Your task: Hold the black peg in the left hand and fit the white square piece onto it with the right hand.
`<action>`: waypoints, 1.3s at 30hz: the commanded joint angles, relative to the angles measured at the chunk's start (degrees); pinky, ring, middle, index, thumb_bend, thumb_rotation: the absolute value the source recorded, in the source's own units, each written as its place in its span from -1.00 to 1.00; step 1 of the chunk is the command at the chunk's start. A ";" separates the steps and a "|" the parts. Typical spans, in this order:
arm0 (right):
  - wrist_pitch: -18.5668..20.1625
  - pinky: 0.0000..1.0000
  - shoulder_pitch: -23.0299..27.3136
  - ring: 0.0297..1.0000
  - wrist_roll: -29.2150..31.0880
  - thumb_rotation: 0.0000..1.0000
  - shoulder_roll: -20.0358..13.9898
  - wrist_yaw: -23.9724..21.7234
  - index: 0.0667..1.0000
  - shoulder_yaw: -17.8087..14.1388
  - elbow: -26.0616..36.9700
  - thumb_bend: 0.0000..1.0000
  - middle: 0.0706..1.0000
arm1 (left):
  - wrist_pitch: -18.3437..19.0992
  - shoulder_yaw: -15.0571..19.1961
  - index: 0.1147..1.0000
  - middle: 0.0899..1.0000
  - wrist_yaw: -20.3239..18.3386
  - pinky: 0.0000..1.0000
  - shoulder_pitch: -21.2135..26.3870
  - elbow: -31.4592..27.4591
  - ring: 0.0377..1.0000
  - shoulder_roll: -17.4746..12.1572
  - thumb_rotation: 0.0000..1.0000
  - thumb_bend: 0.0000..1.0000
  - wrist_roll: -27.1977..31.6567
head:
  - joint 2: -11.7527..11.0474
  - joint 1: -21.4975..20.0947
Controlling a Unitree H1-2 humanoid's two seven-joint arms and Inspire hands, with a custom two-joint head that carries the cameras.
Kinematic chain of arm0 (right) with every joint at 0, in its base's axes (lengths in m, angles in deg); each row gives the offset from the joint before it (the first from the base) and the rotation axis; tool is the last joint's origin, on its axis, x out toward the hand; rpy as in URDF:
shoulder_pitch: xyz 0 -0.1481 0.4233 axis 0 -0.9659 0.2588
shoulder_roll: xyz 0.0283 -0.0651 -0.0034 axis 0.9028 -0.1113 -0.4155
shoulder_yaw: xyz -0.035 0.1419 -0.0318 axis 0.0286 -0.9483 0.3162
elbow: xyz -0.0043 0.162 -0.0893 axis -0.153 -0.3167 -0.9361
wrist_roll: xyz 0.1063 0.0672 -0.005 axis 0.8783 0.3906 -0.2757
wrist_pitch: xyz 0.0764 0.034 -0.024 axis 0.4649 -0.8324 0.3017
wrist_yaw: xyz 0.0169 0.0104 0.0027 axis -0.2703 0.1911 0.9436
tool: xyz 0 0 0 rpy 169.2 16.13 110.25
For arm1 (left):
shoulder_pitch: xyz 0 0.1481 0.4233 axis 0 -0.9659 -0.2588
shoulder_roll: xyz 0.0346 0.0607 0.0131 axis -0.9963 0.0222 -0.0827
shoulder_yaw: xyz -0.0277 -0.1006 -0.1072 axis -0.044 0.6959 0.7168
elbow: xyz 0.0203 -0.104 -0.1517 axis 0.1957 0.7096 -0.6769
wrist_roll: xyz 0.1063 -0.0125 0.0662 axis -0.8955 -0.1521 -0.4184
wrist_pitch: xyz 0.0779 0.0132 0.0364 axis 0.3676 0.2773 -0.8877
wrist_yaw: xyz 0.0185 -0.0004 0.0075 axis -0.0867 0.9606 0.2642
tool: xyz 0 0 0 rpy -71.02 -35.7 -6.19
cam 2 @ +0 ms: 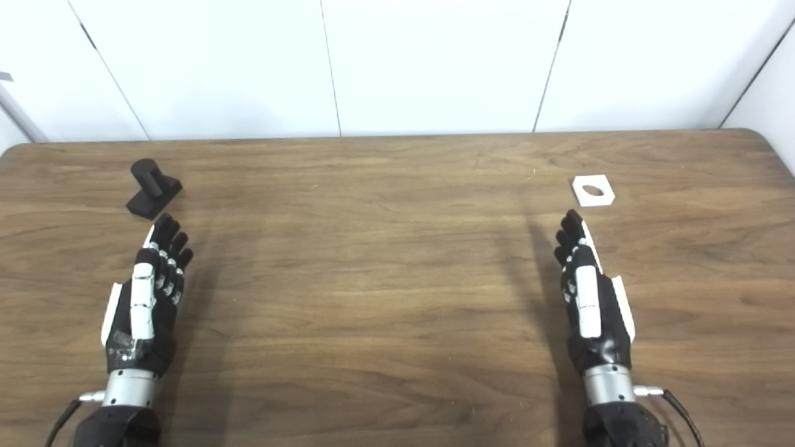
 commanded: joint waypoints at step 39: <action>-4.95 1.00 -1.68 1.00 3.18 1.00 -1.87 -2.08 0.98 -0.60 -5.83 0.00 1.00 | -4.06 -2.45 0.97 0.97 1.20 1.00 -2.40 4.55 0.97 4.52 0.82 -0.29 -5.68 | -11.10 11.60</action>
